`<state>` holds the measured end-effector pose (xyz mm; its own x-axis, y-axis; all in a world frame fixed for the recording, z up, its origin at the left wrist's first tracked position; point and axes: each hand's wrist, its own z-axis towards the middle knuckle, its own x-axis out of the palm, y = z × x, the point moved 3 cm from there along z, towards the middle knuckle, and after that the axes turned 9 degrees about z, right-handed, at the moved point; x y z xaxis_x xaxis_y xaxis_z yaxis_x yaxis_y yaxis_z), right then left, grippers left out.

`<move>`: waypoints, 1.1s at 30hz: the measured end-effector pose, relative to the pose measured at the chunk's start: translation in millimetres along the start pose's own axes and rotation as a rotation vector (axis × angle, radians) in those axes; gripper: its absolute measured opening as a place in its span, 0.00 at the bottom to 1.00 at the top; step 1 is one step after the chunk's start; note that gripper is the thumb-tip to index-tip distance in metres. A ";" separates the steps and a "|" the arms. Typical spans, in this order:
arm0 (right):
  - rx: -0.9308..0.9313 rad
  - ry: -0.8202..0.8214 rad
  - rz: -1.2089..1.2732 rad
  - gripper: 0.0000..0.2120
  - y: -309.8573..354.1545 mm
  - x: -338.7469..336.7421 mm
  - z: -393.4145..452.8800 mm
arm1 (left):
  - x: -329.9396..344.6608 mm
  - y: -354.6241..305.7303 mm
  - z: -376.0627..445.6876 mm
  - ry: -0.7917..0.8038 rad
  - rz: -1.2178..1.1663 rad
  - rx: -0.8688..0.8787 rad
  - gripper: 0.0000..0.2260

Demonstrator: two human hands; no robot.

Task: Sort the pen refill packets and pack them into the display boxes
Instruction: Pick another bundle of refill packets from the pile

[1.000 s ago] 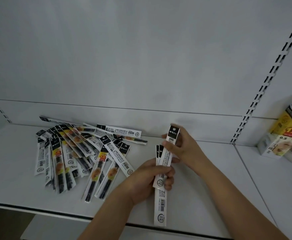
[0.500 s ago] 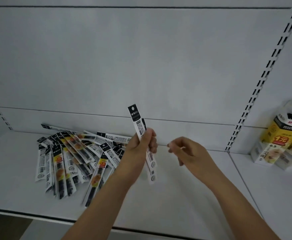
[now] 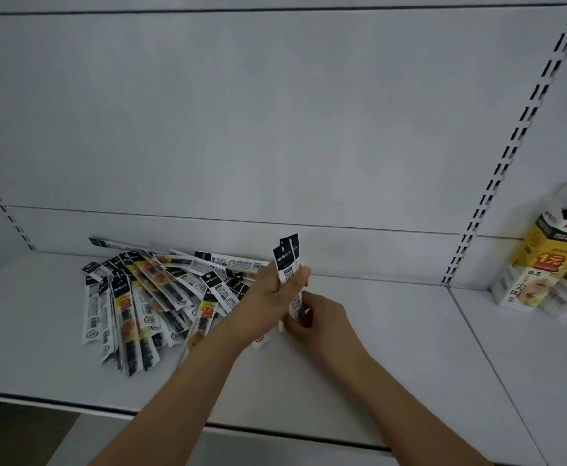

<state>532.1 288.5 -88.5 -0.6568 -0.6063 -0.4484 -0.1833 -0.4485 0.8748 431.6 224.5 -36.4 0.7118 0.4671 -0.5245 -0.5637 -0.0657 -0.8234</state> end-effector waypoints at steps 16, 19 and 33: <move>-0.035 -0.001 -0.129 0.10 3.0 17.1 -5.2 | -80.1 44.2 -57.4 -0.274 0.506 -0.386 0.19; -0.066 0.037 -0.177 0.09 6.9 19.1 -8.8 | -77.5 62.7 -81.0 -0.132 0.830 -0.500 0.30; 0.007 0.020 -0.086 0.08 7.1 11.4 -12.0 | -62.0 54.2 -54.7 -0.036 0.831 -0.463 0.07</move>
<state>532.1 270.6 -89.6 -0.6234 -0.5792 -0.5252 -0.2435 -0.4945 0.8344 379.9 143.8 -60.3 0.1403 0.1398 -0.9802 -0.6564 -0.7280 -0.1978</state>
